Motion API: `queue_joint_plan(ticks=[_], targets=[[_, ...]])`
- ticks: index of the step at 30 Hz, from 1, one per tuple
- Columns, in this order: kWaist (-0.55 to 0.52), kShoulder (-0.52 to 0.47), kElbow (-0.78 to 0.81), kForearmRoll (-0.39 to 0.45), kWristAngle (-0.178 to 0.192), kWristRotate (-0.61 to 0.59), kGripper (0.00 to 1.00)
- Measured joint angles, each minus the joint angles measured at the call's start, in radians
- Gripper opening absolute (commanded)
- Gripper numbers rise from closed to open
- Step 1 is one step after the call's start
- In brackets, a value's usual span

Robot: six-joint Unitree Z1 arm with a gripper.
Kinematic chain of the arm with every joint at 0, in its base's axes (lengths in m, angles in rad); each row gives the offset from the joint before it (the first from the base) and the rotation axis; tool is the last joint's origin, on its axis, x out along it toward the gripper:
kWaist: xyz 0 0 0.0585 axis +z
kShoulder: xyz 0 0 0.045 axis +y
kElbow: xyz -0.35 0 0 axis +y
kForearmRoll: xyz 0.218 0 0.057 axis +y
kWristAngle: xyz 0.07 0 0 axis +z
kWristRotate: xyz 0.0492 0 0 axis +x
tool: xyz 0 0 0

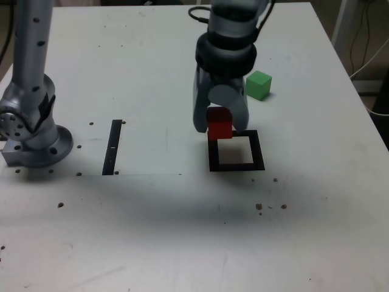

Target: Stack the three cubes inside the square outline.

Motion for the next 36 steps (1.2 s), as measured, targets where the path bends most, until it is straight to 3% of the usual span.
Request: queue_joint_plan(ticks=[34,36], targets=[[-0.007,0.138,-0.037,-0.059,-0.004,-0.015,0.45],[-0.004,0.143,-0.037,-0.066,-0.004,-0.015,0.49]])
